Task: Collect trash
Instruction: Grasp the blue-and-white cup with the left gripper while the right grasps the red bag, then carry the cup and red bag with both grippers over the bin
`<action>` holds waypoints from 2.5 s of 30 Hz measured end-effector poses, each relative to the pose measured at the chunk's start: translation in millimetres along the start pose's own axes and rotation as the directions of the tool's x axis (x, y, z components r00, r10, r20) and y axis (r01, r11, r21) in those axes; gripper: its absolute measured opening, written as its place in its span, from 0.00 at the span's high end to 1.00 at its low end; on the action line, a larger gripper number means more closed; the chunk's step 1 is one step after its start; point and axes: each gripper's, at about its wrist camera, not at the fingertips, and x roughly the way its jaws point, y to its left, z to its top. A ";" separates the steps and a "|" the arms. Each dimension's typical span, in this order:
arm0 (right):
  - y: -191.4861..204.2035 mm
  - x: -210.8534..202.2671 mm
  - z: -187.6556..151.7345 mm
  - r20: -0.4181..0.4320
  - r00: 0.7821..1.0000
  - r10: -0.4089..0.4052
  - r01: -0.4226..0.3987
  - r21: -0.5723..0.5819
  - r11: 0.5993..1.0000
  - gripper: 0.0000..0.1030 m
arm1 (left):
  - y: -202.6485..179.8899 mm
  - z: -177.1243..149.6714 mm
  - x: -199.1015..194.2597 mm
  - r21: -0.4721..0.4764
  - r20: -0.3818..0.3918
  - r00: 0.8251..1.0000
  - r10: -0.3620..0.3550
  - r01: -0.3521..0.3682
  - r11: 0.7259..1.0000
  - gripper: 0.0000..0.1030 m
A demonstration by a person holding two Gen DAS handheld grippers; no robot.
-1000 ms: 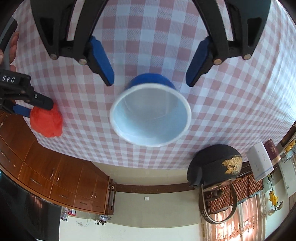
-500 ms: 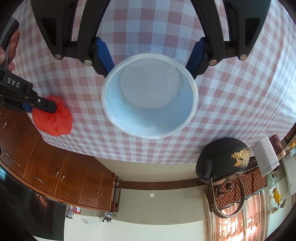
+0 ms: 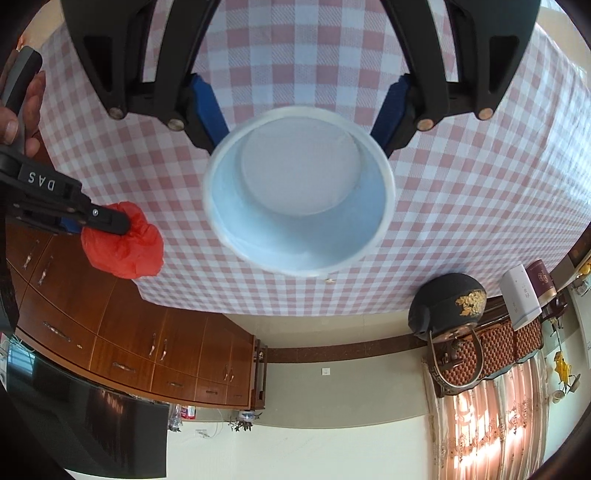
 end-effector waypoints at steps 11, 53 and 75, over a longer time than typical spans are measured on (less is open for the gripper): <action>-15.0 -93.3 -51.7 0.046 0.997 -0.062 0.059 0.078 0.995 0.65 | -24.1 -34.6 -51.8 0.009 0.007 0.999 -0.036 0.036 0.999 0.29; -192.1 -323.9 -235.2 0.016 0.922 -0.388 0.356 0.359 0.863 0.65 | -258.9 -81.6 -119.8 0.314 -0.018 0.926 -0.377 0.363 0.877 0.29; -262.7 -313.9 -295.0 -0.090 0.911 -0.402 0.400 0.425 0.812 0.65 | -346.9 -120.2 -78.8 0.392 -0.158 0.890 -0.428 0.454 0.800 0.29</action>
